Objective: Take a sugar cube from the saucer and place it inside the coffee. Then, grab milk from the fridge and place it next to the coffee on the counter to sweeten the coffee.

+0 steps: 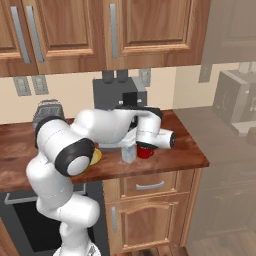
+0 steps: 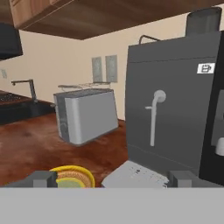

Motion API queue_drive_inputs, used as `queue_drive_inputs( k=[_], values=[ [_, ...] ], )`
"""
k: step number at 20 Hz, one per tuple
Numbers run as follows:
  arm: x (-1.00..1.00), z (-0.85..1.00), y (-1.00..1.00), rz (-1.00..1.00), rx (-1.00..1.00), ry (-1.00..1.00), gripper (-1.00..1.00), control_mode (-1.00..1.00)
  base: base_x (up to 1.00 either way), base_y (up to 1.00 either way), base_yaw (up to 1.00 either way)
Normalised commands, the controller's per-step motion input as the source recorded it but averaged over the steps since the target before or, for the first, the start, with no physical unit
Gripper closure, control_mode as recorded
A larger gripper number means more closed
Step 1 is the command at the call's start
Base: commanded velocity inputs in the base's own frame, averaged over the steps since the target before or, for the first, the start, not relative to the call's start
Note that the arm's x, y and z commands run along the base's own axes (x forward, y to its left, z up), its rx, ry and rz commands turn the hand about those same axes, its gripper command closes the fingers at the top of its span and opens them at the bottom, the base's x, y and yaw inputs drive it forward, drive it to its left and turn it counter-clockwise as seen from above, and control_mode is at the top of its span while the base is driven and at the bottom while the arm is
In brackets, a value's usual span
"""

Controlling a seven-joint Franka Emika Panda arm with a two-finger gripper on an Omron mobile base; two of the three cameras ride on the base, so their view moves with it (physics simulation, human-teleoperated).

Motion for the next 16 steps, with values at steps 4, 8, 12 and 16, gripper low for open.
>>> queue_drive_inputs(
  k=[4,8,12,16],
  values=[
    [-0.24,0.13,0.00,0.00,-0.04,-0.02,-1.00,-1.00,0.00,0.00,0.00],
    [-0.23,0.06,0.00,0.00,-0.06,-0.04,-1.00,-1.00,0.00,0.00,0.00],
    [-0.30,0.32,0.00,0.00,-0.05,-0.05,-1.00,-1.00,0.00,0.00,0.00],
    [-0.49,0.58,0.05,0.00,-0.06,-0.06,-1.00,-1.00,0.00,0.00,0.00]
  ],
)
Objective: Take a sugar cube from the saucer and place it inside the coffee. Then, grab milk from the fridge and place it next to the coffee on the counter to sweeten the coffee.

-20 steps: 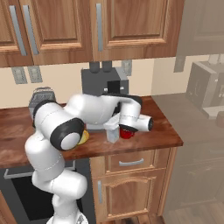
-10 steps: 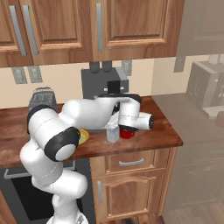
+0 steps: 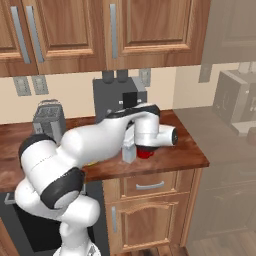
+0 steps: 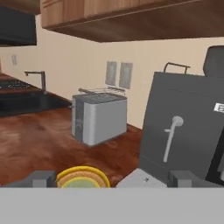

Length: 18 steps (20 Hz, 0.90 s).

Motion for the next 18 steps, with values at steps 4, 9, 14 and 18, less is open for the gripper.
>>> queue_drive_inputs(
  k=[4,9,14,18],
  values=[
    [-0.90,0.42,0.37,0.00,-0.13,-0.07,-1.00,-1.00,0.00,0.00,0.00],
    [-1.00,0.13,0.72,-0.11,-0.20,-0.03,-1.00,-1.00,0.00,0.00,0.00],
    [-0.94,0.26,0.59,-0.19,-0.15,-0.01,-1.00,-1.00,0.00,0.00,0.00],
    [-0.70,0.44,0.45,-0.21,-0.10,0.00,-1.00,-1.00,0.00,0.00,0.00]
  ],
)
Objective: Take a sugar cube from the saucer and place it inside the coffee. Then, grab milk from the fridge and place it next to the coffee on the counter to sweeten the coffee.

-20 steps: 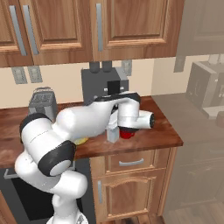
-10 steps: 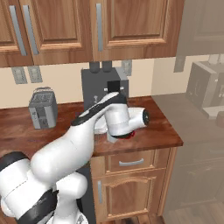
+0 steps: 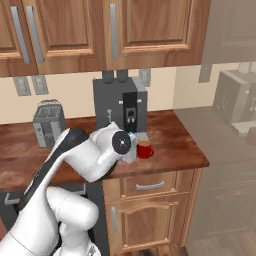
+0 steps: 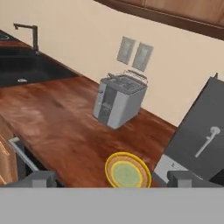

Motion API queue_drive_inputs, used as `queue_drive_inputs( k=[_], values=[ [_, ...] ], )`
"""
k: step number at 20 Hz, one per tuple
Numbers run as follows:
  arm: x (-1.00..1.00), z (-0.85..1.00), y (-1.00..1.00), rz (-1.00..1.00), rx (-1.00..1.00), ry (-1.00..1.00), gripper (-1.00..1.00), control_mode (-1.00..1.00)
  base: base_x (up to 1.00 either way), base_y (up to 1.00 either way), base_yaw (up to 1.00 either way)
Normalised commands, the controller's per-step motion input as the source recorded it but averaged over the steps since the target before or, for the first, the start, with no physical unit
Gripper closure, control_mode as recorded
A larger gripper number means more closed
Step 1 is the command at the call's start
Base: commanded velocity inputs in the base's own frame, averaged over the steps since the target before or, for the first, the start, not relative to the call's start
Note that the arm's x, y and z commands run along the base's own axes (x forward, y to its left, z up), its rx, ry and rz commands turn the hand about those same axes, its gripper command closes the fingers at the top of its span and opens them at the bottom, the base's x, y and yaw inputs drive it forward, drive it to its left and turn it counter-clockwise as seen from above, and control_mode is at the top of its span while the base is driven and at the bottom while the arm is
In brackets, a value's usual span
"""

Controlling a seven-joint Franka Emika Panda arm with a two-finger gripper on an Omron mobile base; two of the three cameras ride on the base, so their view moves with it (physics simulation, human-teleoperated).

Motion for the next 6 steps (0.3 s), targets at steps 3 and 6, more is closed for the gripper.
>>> queue_drive_inputs(
  k=[3,6],
  values=[
    [-0.37,0.52,0.25,-0.23,-0.05,0.00,-1.00,-1.00,0.00,0.00,0.00],
    [-0.11,0.60,0.03,-0.18,0.00,0.00,-1.00,-1.00,0.00,0.00,0.00]
  ],
)
